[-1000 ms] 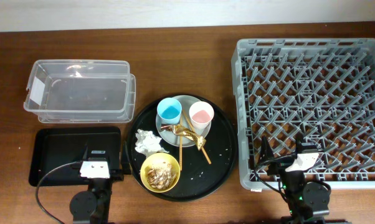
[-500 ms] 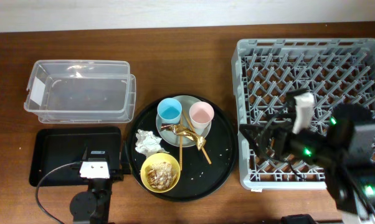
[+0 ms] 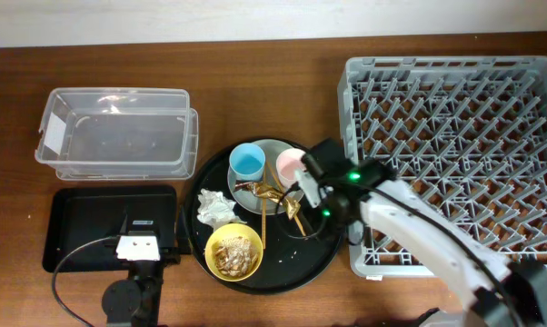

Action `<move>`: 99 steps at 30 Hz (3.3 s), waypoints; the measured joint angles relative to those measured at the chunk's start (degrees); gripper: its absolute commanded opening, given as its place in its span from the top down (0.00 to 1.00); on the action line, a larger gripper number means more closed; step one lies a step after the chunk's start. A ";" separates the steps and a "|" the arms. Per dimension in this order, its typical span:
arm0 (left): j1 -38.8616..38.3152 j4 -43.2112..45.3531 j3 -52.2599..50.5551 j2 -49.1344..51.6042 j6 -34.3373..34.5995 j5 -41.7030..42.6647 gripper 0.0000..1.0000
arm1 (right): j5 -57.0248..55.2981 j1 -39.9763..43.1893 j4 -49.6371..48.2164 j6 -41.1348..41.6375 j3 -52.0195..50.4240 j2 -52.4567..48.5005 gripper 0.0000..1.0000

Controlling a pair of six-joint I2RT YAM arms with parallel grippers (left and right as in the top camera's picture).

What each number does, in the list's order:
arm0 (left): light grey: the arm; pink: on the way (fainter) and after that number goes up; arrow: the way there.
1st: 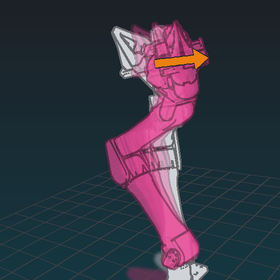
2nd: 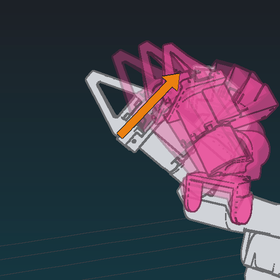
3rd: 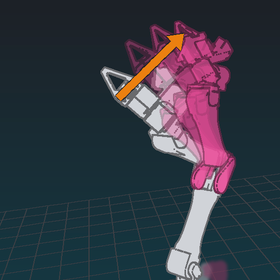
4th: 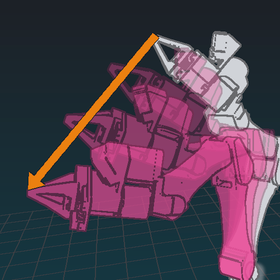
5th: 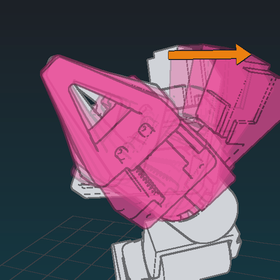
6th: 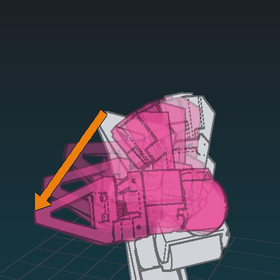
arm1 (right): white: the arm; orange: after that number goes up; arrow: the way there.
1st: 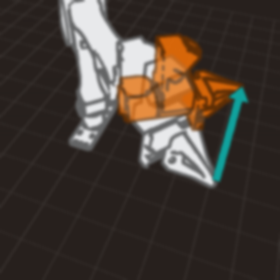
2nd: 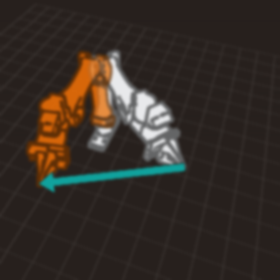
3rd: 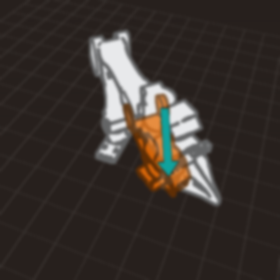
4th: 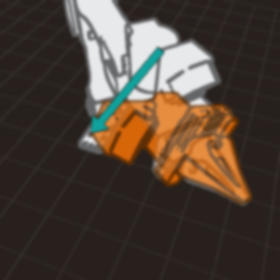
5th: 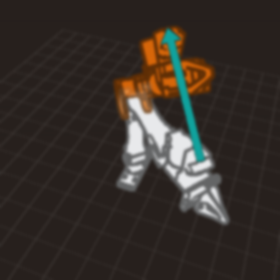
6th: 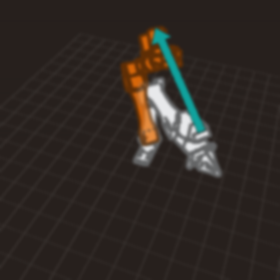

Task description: Sort waste into correct bins and load items into the dishwasher rack

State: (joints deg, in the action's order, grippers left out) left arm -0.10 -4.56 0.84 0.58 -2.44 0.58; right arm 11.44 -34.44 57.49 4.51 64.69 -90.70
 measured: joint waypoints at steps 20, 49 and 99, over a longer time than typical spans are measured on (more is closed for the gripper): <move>0.00 0.00 0.00 0.00 0.00 0.00 0.01 | -0.57 -1.51 -18.78 1.51 -7.69 -6.12 0.91; 0.00 0.02 0.00 0.00 0.00 0.00 0.01 | -6.01 28.15 11.74 2.80 26.58 -6.64 0.96; 0.00 0.00 0.00 0.04 0.00 0.00 0.01 | -11.45 -14.91 -17.35 40.79 4.31 -11.02 0.65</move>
State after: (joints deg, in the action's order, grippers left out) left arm -0.10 -4.56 0.84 0.62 -2.44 0.58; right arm -0.01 -49.34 40.14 45.30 68.99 -101.71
